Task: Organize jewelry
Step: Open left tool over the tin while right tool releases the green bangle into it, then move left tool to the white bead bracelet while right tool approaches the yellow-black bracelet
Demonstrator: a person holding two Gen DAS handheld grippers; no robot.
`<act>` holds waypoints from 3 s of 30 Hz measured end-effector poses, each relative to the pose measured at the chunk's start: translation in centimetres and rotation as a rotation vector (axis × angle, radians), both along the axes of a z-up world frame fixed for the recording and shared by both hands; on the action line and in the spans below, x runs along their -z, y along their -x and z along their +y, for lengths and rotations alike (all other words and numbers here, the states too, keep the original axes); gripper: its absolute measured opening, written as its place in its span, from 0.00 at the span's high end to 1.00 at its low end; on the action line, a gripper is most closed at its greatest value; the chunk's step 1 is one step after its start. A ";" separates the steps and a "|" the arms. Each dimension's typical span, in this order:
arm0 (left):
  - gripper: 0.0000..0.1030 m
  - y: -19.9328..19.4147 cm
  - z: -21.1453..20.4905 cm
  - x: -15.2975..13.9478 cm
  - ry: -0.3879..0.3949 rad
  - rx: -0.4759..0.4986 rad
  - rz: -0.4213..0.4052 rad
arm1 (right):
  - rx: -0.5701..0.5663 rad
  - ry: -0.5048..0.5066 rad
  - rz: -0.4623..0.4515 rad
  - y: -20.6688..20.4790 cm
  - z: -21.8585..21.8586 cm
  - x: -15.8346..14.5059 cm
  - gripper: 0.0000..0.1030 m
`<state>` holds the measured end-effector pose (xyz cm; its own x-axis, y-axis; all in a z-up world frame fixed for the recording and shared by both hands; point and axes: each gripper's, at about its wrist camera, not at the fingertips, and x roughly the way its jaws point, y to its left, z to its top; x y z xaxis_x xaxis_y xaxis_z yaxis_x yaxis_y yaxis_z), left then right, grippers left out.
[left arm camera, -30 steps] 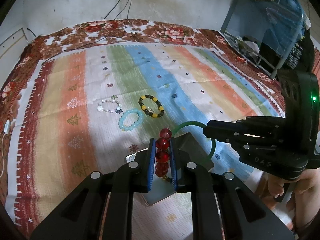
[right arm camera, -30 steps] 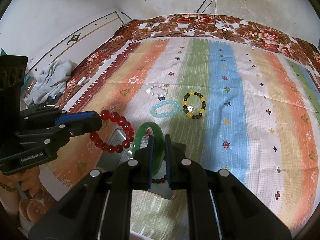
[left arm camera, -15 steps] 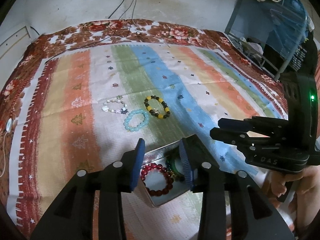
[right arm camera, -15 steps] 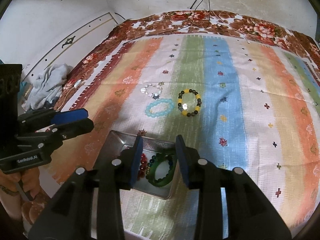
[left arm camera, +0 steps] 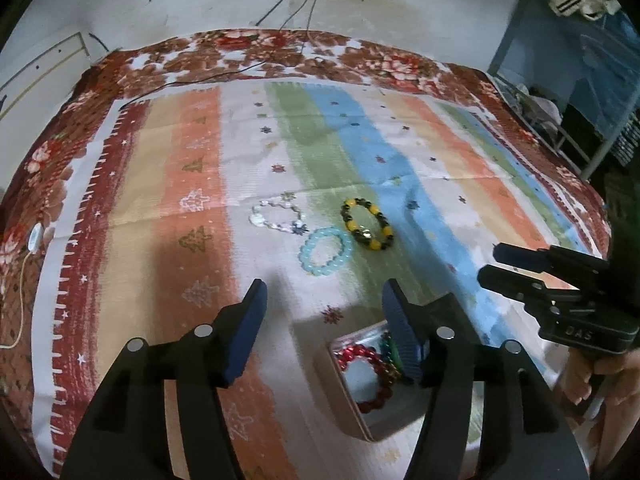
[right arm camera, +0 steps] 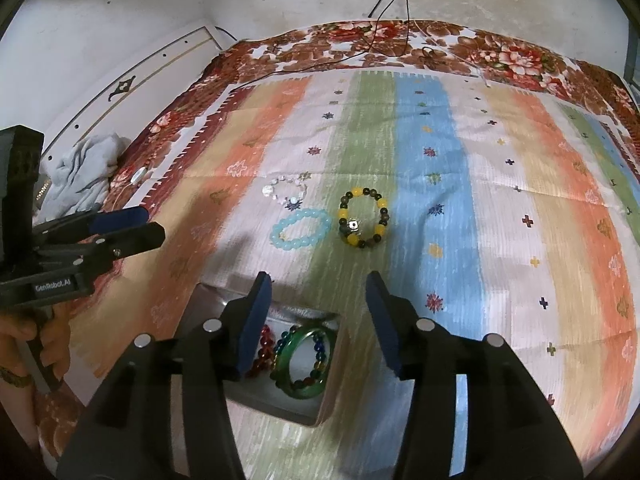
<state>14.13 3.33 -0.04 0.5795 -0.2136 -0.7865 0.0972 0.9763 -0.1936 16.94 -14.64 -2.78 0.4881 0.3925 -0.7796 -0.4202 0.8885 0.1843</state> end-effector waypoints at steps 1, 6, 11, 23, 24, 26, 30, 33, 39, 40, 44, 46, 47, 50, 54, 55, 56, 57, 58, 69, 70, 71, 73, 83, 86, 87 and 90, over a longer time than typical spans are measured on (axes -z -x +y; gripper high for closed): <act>0.41 -0.3 0.1 0.1 -0.004 -0.003 0.003 | 0.001 0.003 -0.001 -0.3 0.1 0.1 0.50; 0.40 -2.3 1.1 1.1 -0.014 -0.034 0.039 | 0.007 0.008 0.008 -1.6 0.3 0.4 0.47; 0.40 -3.4 1.2 1.9 -0.032 -0.038 0.063 | 0.012 -0.019 0.030 -2.8 0.1 0.7 0.47; 0.38 -6.2 0.6 2.2 -0.059 -0.014 0.052 | 0.040 -0.008 0.037 -5.7 0.3 1.8 0.47; 0.38 -6.4 0.7 2.3 -0.061 -0.015 0.055 | 0.043 -0.004 0.039 -6.0 0.4 1.9 0.47; 0.38 -6.7 0.8 2.4 -0.066 -0.017 0.060 | 0.045 0.001 0.045 -6.6 0.4 2.2 0.47; 0.38 -7.6 0.9 2.8 -0.080 -0.023 0.071 | 0.052 0.018 0.057 -7.6 0.5 2.9 0.47; 0.38 -8.3 1.3 3.2 -0.078 -0.033 0.080 | 0.059 0.027 0.064 -8.3 0.5 3.3 0.47; 0.38 -9.5 1.9 3.9 -0.077 -0.045 0.100 | 0.063 0.033 0.075 -9.5 0.7 3.9 0.47; 0.38 -9.7 2.0 4.0 -0.076 -0.046 0.103 | 0.063 0.034 0.076 -9.6 0.8 3.9 0.47; 0.38 -10.5 2.0 4.5 -0.083 -0.046 0.113 | 0.065 0.043 0.085 -10.4 1.0 4.4 0.47; 0.38 -10.8 2.0 4.7 -0.089 -0.042 0.117 | 0.067 0.046 0.089 -10.7 0.9 4.6 0.47; 0.38 -10.9 2.0 4.8 -0.091 -0.041 0.119 | 0.067 0.049 0.089 -10.8 0.9 4.7 0.47; 0.38 -11.4 2.0 5.1 -0.098 -0.040 0.126 | 0.073 0.055 0.090 -11.3 1.0 5.0 0.47; 0.38 -12.0 2.1 5.4 -0.103 -0.041 0.132 | 0.079 0.062 0.095 -12.0 1.0 5.4 0.47; 0.38 -12.1 2.1 5.5 -0.105 -0.040 0.134 | 0.078 0.063 0.095 -12.2 1.1 5.4 0.47; 0.38 -12.3 2.1 5.7 -0.107 -0.040 0.137 | 0.077 0.064 0.095 -12.3 1.1 5.5 0.47; 0.38 -12.4 2.1 5.8 -0.109 -0.040 0.139 | 0.075 0.065 0.096 -12.5 1.2 5.5 0.47; 0.38 -12.6 2.1 6.0 -0.112 -0.039 0.142 | 0.073 0.066 0.096 -12.6 1.3 5.6 0.47; 0.38 -14.8 1.8 7.9 -0.145 -0.034 0.186 | 0.073 0.102 0.131 -14.2 1.7 7.3 0.47; 0.38 -14.9 1.8 8.1 -0.148 -0.033 0.189 | 0.073 0.106 0.137 -14.4 1.7 7.6 0.47; 0.38 -15.1 1.8 8.4 -0.151 -0.034 0.194 | 0.072 0.111 0.143 -14.6 1.8 7.9 0.47; 0.38 -15.4 1.9 8.7 -0.153 -0.037 0.203 | 0.075 0.119 0.157 -15.0 1.8 8.4 0.47; 0.38 -17.0 2.7 10.2 -0.146 -0.058 0.239 | 0.075 0.136 0.194 -16.1 2.1 9.8 0.47; 0.38 -17.3 2.6 10.7 -0.150 -0.056 0.249 | 0.075 0.149 0.203 -16.4 2.3 10.3 0.47; 0.38 -17.4 2.6 10.9 -0.154 -0.055 0.253 | 0.076 0.154 0.205 -16.4 2.3 10.4 0.47; 0.38 -17.8 2.5 11.4 -0.169 -0.053 0.262 | 0.080 0.164 0.213 -16.6 2.3 10.9 0.47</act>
